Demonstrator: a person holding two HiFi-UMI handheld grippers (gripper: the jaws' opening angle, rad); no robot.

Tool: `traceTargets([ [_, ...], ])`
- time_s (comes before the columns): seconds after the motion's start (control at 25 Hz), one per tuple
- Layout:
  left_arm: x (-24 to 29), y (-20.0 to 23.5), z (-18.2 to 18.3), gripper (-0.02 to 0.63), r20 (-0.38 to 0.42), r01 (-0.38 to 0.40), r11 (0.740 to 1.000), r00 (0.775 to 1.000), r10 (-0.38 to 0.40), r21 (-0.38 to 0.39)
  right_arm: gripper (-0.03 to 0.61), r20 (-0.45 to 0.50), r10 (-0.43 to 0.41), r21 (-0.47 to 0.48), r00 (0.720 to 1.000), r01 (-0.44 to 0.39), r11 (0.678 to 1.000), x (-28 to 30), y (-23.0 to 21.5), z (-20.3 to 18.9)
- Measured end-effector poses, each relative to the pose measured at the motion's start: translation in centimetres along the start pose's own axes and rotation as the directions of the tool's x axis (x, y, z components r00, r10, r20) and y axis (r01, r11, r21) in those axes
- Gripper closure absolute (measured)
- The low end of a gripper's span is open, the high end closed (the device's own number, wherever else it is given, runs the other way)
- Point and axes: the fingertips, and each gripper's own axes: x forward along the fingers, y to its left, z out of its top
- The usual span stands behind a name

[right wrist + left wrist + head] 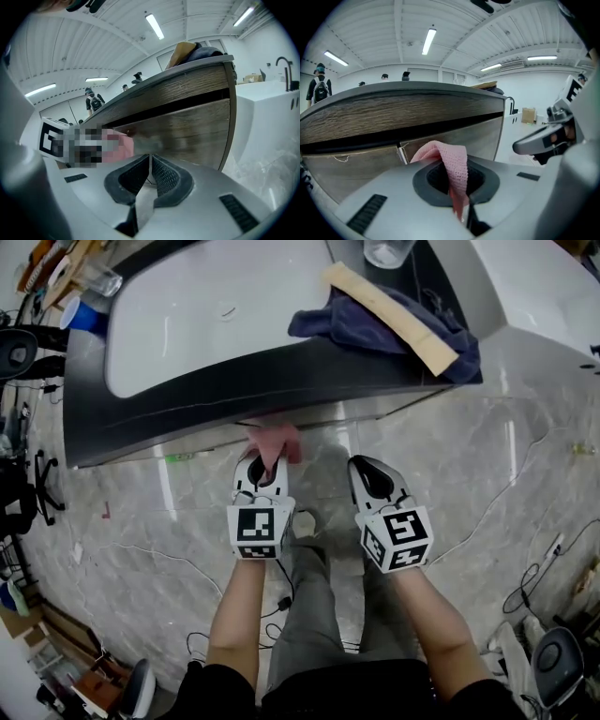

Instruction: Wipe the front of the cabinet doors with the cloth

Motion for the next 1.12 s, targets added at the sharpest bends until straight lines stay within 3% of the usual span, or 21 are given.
traceTargets([
  [0.2, 1.8, -1.0, 1.9, 0.601, 0.014, -0.025, 1.000, 1.000, 0.025, -0.005, 0.535, -0.002, -0.018, 0.032, 1.000, 0.018, 0.999, -1.6, -3.1, -0.8],
  [0.4, 4.0, -5.0, 2.9, 0.601, 0.026, 0.031, 0.998, 0.999, -0.032, 0.049, 0.535, -0.004, -0.055, 0.066, 0.998, 0.055, 0.996, -2.7, -6.5, -1.3],
  [0.64, 6.4, -9.5, 4.0, 0.601, 0.034, 0.102, 0.993, 0.994, -0.104, 0.064, 0.535, 0.006, -0.085, 0.082, 0.996, 0.084, 0.993, -4.4, -9.7, -1.3],
  [1.12, 10.3, -18.1, 7.3, 0.601, 0.086, 0.242, 0.965, 0.964, -0.250, 0.100, 0.535, 0.006, -0.160, 0.140, 0.987, 0.158, 0.977, -7.7, -15.3, -2.6],
])
